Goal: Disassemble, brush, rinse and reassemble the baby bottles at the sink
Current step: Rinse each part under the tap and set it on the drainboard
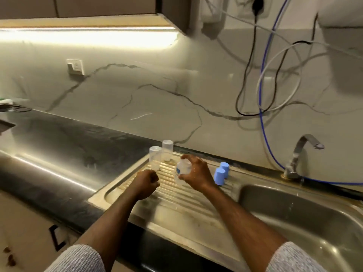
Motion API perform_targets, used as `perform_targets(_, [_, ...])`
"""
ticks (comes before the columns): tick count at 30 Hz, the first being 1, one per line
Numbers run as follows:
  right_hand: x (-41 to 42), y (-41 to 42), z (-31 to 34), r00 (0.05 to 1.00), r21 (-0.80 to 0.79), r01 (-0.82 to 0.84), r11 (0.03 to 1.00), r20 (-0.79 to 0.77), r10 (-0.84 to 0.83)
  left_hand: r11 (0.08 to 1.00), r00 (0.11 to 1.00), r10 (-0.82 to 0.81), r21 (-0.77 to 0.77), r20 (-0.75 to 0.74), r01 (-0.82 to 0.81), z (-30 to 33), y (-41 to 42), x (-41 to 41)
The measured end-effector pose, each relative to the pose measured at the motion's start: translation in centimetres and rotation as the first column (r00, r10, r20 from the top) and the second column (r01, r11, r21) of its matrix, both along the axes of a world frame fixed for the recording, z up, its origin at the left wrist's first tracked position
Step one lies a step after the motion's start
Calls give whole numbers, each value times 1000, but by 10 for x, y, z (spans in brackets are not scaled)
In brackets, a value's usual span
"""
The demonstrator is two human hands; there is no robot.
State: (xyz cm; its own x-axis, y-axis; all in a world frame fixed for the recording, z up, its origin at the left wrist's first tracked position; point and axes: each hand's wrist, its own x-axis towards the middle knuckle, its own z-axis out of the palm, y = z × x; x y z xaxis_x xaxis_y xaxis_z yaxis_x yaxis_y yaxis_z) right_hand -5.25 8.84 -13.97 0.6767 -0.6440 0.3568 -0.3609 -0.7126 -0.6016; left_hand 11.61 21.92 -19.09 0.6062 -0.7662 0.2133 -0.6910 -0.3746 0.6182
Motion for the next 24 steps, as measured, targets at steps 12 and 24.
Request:
perform_targets(12, [146, 48, -17, 992, 71, -109, 992, -52, 112, 989, 988, 150, 8, -19, -150, -6, 55, 84])
perform_targets(24, [148, 44, -24, 993, 131, -88, 988, -67, 97, 990, 989, 137, -10, -62, -138, -5, 56, 75])
